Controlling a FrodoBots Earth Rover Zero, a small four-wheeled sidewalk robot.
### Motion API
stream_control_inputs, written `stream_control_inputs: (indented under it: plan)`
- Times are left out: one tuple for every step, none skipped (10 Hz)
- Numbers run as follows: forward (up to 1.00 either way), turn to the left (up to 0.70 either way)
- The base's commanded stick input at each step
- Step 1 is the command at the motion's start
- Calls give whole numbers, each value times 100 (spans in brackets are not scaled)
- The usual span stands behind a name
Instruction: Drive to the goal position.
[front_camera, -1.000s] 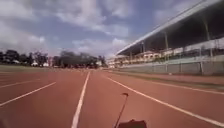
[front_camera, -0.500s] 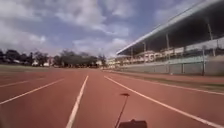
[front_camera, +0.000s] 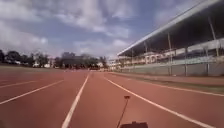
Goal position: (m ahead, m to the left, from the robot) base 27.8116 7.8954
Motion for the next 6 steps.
stream_control_inputs:
  plan:
    - [70, 0]
    - [70, 0]
    - [70, 0]
    - [70, 0]
    - [70, 0]
    - [70, 0]
